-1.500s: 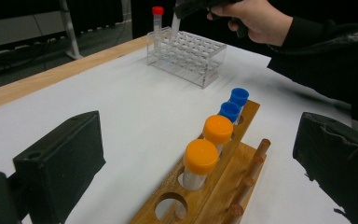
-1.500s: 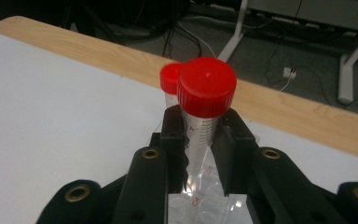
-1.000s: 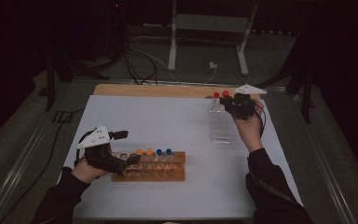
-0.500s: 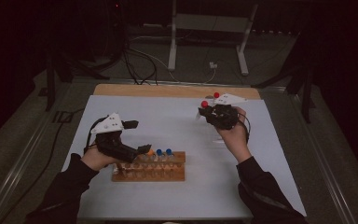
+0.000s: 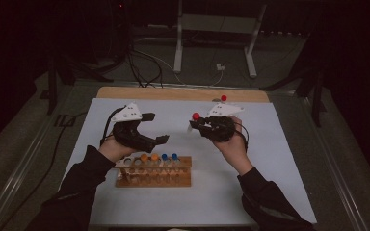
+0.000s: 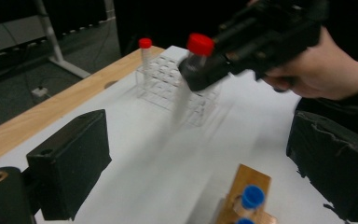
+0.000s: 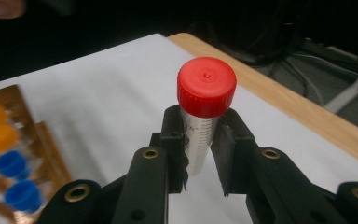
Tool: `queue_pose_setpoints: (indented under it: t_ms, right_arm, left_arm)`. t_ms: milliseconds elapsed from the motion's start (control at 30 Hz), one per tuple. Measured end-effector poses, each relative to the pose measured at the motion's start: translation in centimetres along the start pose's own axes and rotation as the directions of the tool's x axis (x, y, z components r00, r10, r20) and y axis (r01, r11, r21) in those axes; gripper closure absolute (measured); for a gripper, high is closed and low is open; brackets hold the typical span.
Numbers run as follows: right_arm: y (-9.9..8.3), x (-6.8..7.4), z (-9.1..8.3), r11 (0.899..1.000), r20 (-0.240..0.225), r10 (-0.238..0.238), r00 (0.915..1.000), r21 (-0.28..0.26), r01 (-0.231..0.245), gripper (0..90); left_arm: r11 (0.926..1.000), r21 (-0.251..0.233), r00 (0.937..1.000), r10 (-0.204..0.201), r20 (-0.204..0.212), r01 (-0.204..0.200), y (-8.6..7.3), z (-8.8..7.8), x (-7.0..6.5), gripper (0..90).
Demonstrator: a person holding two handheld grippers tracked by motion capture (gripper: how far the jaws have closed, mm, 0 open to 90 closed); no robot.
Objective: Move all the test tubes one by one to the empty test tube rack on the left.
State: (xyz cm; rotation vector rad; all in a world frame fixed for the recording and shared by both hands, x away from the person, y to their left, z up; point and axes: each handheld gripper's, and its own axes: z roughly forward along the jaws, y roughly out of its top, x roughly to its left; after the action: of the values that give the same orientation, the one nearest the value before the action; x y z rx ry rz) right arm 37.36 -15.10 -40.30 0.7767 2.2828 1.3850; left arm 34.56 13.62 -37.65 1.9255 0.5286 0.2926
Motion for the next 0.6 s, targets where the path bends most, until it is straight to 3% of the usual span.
queue_pose_setpoints:
  t_ms: [600]
  right_arm:
    - [0.6, 2.2, 1.9, 0.999, -0.068, -0.034, 0.9971, 0.026, 0.036, 74.7]
  left_arm:
    - [0.9987, 0.018, 0.9988, 0.047, -0.014, -0.047, 1.6, 4.3, -0.1, 43.7]
